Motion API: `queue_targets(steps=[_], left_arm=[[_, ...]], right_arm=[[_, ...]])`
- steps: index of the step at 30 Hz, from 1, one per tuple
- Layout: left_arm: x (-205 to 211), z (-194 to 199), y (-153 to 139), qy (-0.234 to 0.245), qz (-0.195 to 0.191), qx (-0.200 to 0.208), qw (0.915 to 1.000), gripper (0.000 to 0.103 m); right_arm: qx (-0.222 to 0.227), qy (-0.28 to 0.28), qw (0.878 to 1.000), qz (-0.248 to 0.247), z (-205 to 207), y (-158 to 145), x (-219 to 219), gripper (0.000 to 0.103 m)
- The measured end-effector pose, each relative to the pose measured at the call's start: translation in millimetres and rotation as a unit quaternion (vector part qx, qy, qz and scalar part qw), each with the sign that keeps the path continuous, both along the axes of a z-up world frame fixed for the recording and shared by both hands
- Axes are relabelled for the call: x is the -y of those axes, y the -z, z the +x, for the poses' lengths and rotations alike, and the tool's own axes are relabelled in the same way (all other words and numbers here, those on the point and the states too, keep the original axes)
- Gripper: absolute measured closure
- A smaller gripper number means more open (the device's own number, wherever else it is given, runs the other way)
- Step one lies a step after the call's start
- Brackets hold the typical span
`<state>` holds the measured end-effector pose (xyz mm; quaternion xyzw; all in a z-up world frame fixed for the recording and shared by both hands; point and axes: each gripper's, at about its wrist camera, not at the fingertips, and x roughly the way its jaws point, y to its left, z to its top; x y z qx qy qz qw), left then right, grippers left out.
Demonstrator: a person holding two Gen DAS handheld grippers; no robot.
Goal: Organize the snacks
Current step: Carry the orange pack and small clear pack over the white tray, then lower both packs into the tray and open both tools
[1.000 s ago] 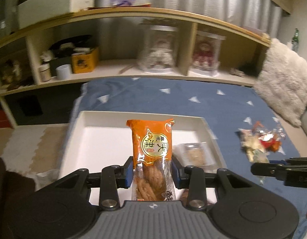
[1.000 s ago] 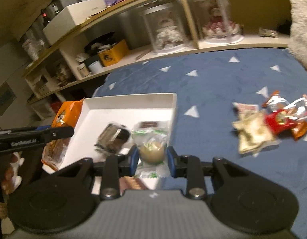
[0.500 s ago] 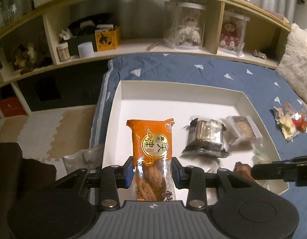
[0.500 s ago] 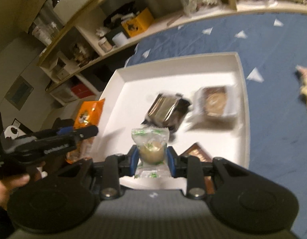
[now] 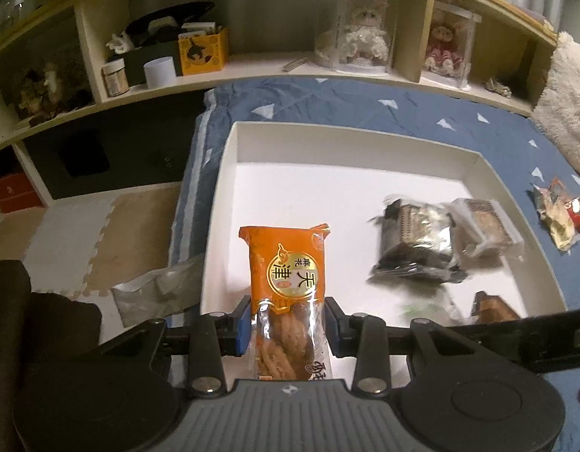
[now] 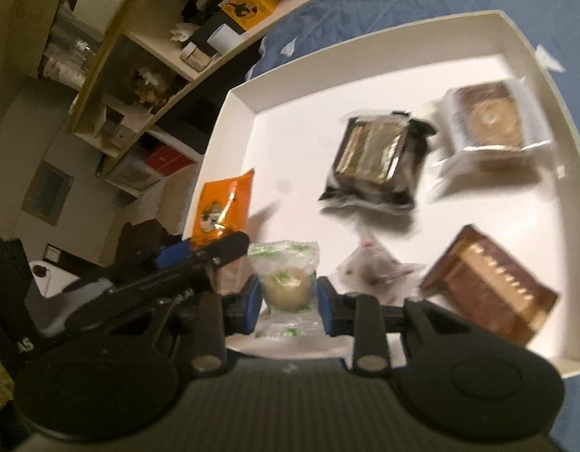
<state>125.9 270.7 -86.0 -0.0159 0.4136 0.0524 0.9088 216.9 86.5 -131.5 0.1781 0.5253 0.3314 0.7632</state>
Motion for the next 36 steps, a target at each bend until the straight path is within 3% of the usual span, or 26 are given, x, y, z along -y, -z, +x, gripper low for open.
queue_targets(steps=[2, 3, 14, 20, 26, 30, 32, 36], left_arm=[[-4.2, -0.7, 2.4, -0.003, 0.003, -0.004, 1.0, 0.062], [-6.3, -0.7, 3.4, -0.003, 0.0, -0.004, 1.0, 0.062], [-0.3, 6.7, 9.9, 0.004, 0.012, -0.017, 0.9998, 0.057], [3.2, -1.9, -1.8, 0.022, 0.012, -0.012, 0.9996, 0.053], [6.1, -6.3, -4.2, 0.024, 0.029, -0.029, 0.9989, 0.054], [6.7, -10.1, -4.3, 0.024, 0.033, -0.039, 0.9984, 0.059], [6.9, -11.9, -5.3, 0.023, 0.033, -0.039, 0.9984, 0.059], [9.2, -15.6, -9.9, 0.022, 0.032, -0.038, 0.9985, 0.059]], right_arm=[[-0.012, 0.005, 1.0, 0.008, 0.4, 4.2, -4.6, 0.047], [-0.017, 0.006, 1.0, 0.01, 0.6, 6.0, -5.4, 0.045], [-0.016, 0.007, 1.0, -0.005, 2.0, 3.5, 2.2, 0.045], [-0.021, 0.005, 0.999, -0.039, 2.6, 7.7, 6.8, 0.065], [-0.041, 0.021, 0.998, -0.042, 7.4, 21.7, 8.4, 0.073], [-0.04, 0.005, 0.999, -0.036, 5.0, 22.5, -2.0, 0.079], [-0.039, -0.006, 0.999, -0.03, 1.8, 19.4, -5.9, 0.086], [-0.032, -0.012, 0.999, -0.032, -1.0, 13.5, -7.7, 0.086]])
